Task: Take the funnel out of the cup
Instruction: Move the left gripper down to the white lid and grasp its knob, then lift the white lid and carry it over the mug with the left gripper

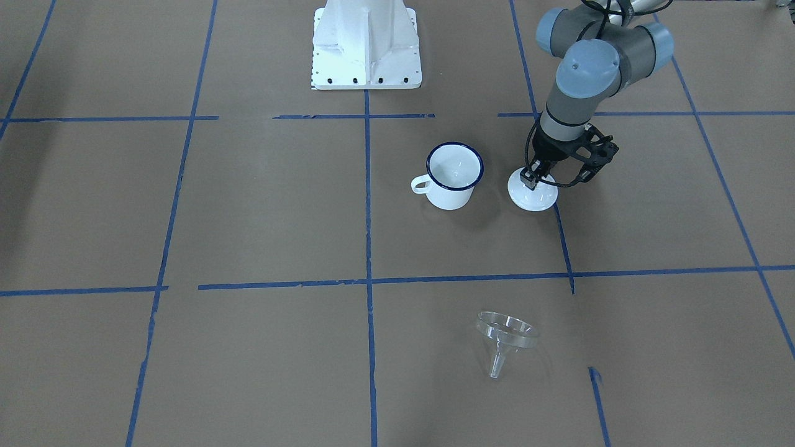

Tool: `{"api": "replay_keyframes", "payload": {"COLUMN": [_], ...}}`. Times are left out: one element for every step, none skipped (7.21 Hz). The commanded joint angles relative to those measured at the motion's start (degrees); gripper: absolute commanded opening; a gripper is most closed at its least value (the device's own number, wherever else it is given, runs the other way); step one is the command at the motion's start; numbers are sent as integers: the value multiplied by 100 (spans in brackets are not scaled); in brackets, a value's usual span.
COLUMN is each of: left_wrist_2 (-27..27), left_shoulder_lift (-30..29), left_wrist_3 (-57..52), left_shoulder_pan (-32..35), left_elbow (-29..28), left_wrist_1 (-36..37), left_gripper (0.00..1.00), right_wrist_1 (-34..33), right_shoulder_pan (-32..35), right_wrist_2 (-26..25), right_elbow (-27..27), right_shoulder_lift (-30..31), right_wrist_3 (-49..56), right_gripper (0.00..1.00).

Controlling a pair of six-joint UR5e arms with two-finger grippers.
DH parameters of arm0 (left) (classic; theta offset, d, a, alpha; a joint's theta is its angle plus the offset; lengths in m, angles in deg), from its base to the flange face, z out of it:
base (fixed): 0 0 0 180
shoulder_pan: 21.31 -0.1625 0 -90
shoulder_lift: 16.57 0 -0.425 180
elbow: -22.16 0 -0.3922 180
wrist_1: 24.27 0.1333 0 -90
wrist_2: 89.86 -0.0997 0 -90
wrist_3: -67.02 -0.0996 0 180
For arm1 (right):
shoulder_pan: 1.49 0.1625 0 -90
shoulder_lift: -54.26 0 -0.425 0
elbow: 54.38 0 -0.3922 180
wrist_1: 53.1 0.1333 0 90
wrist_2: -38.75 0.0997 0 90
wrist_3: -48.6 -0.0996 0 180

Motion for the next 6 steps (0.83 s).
{"api": "replay_keyframes", "payload": {"left_wrist_2": [15, 15, 15, 15, 15, 24], "left_shoulder_lift": [-17, -87, -88, -314, -891, -1323], "left_wrist_3": [-2, -2, -2, -2, -2, 320], "left_shoulder_pan": [7, 85, 295, 610, 665, 622], "left_elbow": [62, 193, 646, 1060, 1116, 1021], "left_wrist_1": [-1, 86, 357, 1090, 1829, 2158], "left_gripper": [0, 0, 0, 0, 0, 0], "right_wrist_1": [0, 0, 0, 0, 0, 0], "right_shoulder_pan": [0, 0, 0, 0, 0, 0], "right_wrist_2": [0, 0, 0, 0, 0, 0], "right_elbow": [0, 0, 0, 0, 0, 0], "right_shoulder_lift": [0, 0, 0, 0, 0, 0], "right_wrist_3": [0, 0, 0, 0, 0, 0], "right_gripper": [100, 100, 100, 100, 100, 100]}}
